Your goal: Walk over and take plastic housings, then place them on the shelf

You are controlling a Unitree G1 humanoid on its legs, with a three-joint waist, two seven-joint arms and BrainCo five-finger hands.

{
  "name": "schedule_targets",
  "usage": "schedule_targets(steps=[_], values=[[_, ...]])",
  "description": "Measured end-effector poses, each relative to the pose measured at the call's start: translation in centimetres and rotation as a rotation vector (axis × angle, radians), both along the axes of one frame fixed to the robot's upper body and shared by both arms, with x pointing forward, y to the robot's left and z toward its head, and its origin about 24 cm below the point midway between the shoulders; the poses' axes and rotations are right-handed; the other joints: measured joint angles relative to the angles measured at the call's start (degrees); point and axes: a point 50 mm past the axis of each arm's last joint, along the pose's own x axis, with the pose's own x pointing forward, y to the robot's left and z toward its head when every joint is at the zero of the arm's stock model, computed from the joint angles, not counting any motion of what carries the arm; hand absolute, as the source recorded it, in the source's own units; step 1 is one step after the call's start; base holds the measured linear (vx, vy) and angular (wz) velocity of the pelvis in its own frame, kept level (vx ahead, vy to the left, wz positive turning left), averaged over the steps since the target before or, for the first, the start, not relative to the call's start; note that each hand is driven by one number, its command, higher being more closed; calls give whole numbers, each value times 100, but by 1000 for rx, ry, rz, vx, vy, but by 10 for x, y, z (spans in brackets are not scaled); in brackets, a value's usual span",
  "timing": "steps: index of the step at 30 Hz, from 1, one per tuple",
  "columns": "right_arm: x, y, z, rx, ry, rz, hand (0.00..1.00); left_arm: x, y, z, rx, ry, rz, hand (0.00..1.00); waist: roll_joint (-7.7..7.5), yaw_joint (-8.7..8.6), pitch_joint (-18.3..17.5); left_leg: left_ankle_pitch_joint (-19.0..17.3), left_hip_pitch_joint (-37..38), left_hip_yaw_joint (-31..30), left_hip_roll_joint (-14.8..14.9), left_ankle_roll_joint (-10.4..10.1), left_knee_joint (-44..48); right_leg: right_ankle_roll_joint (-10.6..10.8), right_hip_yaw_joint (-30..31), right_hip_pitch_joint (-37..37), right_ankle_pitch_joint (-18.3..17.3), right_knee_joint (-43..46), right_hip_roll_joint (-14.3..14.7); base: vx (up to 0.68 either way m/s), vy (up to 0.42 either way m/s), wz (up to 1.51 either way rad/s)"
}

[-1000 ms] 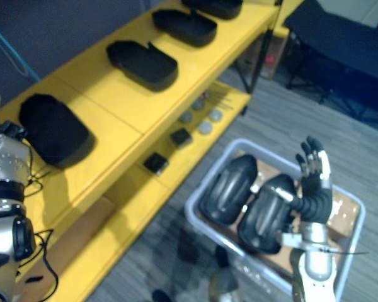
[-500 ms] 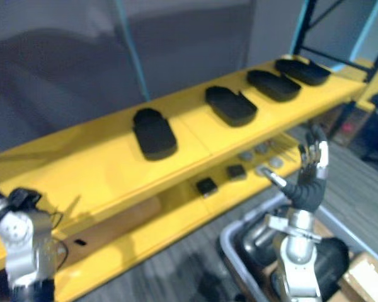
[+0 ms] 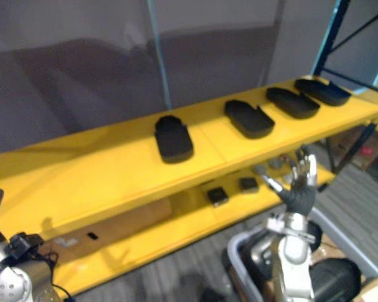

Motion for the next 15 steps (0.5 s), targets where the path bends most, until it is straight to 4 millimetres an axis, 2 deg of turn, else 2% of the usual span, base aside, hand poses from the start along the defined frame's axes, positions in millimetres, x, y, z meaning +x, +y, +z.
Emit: schedule_targets(steps=[2,4,7,8,10,13,15], values=[[-3,-8,-2,-8,18,-61,0,10,-11,4,17,-28,-80,0,-26,-34,13,-21,54,240,25,-25,21,-13,250,-118,12,58,34,41,10,-60],[-13,-24,-4,-8,42,-140,0,18,-19,7,11,-55,-132,0,-54,-189,35,-62,169,529,70,-67,23,-28,509,-194,23,99,89,23,0,-71],[-49,-65,-2,-5,37,-333,0,34,-29,3,-24,-49,-183,0,-32,-545,60,-232,483,1180,171,-193,23,-70,1119,-287,55,106,259,-6,-13,-101],[-56,-71,-2,0,37,-365,0,37,-31,2,-35,-47,-186,0,-26,-616,65,-252,528,1307,181,-208,23,-75,1222,-307,60,103,286,-29,-10,-97],[-79,-90,0,15,13,-461,0,50,-37,6,-61,-54,-203,0,10,-924,163,-346,699,1642,227,-270,22,-84,1517,-328,62,72,361,-38,-19,-76],[-94,-87,9,-1,-42,-462,0,64,-43,17,-70,-71,-225,0,99,-1109,181,-371,734,1856,274,-305,23,-98,1599,-441,105,71,420,-33,-28,-47],[-89,-80,16,-17,-74,-412,0,67,-44,19,-70,-66,-230,0,162,-1058,245,-372,803,1947,304,-328,28,-105,1691,-439,121,74,484,-12,-39,-22]])
